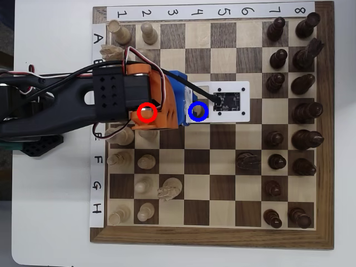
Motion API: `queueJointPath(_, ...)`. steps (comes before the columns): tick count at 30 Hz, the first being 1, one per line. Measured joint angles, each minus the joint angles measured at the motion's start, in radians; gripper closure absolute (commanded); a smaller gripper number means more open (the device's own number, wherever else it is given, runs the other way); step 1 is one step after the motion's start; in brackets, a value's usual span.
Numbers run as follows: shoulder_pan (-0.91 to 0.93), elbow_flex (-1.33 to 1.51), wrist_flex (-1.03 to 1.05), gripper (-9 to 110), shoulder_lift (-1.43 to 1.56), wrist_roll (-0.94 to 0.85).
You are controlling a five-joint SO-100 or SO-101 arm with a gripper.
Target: Move the piece to destination
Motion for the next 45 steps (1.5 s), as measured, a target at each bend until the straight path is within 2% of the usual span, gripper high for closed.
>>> queueJointPath(27, 0.017, 0.074, -0.120, 101, 0.000, 0.000)
queueJointPath(34, 0.017, 0.074, -0.120, 89, 0.000, 0.000)
queueJointPath(45, 0.017, 0.080, -0.164, 81, 0.000, 0.000)
